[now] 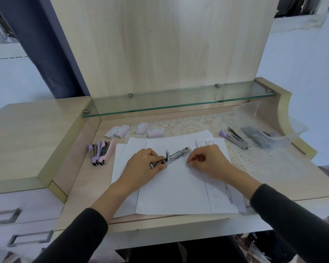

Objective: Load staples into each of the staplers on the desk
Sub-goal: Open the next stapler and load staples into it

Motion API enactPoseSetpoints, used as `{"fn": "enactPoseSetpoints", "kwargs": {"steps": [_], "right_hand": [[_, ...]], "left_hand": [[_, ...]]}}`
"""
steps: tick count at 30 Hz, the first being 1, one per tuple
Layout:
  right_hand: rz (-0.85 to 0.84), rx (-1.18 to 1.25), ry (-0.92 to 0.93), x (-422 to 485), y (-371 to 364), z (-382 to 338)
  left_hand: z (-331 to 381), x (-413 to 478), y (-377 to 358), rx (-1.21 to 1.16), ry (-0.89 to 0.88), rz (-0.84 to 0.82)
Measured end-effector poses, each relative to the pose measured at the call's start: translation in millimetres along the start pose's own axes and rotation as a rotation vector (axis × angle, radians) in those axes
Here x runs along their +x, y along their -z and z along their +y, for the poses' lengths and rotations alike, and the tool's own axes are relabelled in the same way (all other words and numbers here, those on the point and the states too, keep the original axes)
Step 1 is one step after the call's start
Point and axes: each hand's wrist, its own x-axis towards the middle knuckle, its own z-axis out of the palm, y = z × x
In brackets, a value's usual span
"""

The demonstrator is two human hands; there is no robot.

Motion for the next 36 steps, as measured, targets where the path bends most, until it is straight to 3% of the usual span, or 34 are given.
{"fn": "enactPoseSetpoints", "kwargs": {"steps": [19,24,30,36], "right_hand": [[-0.019,-0.148,-0.020,5,1,6],[-0.002,-0.178,0.034,2,-8,6],[0.148,-0.164,0.055,0,12,-4],[0.352,-0.233,-0.040,3,81,8]], "left_hand": [[-5,2,14,-0.001,-0.038,0.003],[2,-3,17,-0.083,-0.115,0.131],[24,0,17,-0.108,-0.167,0.266],[29,3,2,-0.127,0.030,0.125]]}}
